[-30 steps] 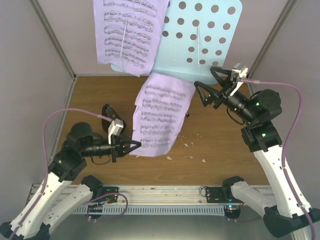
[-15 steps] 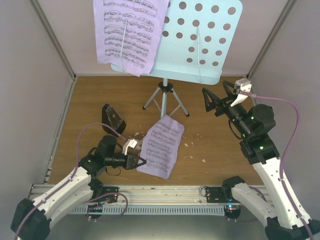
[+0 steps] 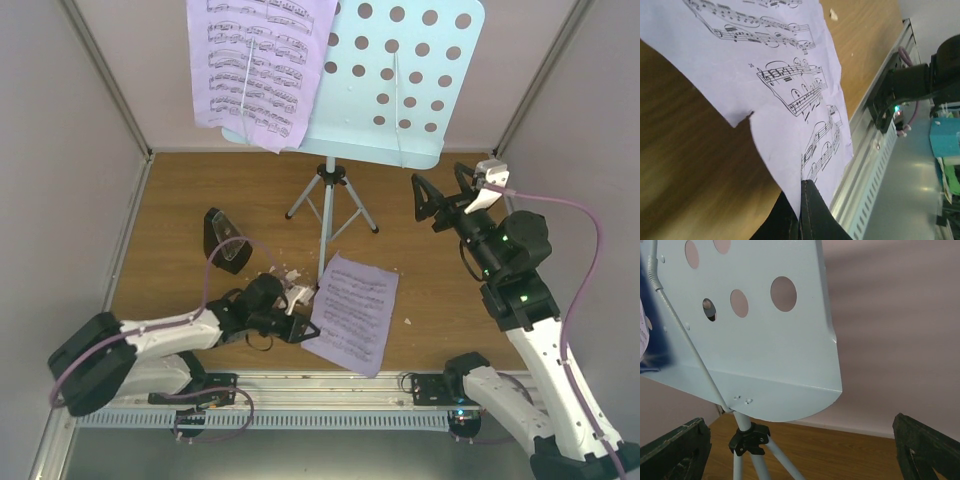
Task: Pack up the instrument practice props
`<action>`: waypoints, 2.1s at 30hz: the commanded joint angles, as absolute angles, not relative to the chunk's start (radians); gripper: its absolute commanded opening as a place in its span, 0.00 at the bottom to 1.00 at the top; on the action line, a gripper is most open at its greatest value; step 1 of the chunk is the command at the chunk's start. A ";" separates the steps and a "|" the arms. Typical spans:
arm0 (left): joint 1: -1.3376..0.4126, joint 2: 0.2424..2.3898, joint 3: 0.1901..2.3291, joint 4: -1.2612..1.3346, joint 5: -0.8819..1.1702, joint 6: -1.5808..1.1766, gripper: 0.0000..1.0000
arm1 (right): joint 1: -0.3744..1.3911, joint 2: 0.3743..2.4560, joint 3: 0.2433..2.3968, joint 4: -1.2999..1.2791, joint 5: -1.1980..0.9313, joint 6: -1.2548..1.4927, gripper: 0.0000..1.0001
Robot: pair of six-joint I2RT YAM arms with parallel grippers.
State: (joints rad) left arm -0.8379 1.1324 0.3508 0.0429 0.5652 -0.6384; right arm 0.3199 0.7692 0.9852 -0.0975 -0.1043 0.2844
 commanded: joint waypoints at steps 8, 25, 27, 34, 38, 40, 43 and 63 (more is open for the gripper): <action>-0.951 1.555 0.742 0.137 0.386 -0.478 0.00 | 0.322 0.716 0.960 -0.112 -0.048 0.270 1.00; -1.047 1.993 1.191 0.071 0.474 -0.371 0.00 | 0.323 0.701 0.952 -0.129 -0.002 0.254 1.00; -1.048 1.997 1.198 0.061 0.465 -0.366 0.01 | 0.323 0.700 0.952 -0.135 -0.002 0.259 1.00; -1.047 1.931 1.186 0.009 0.363 -0.349 0.42 | 0.323 0.701 0.952 -0.148 0.018 0.268 0.99; -1.047 1.823 1.149 -0.022 0.260 -0.333 0.60 | 0.323 0.700 0.961 -0.155 0.023 0.266 1.00; -1.048 1.744 1.117 -0.033 0.178 -0.324 0.68 | 0.323 0.699 0.970 -0.162 0.023 0.261 1.00; -1.045 1.598 1.045 -0.035 0.061 -0.317 0.81 | 0.323 0.701 0.985 -0.175 0.009 0.248 1.00; -0.538 0.874 1.020 -0.434 0.282 -0.250 0.91 | 0.342 0.769 1.012 -0.132 -0.682 0.228 0.95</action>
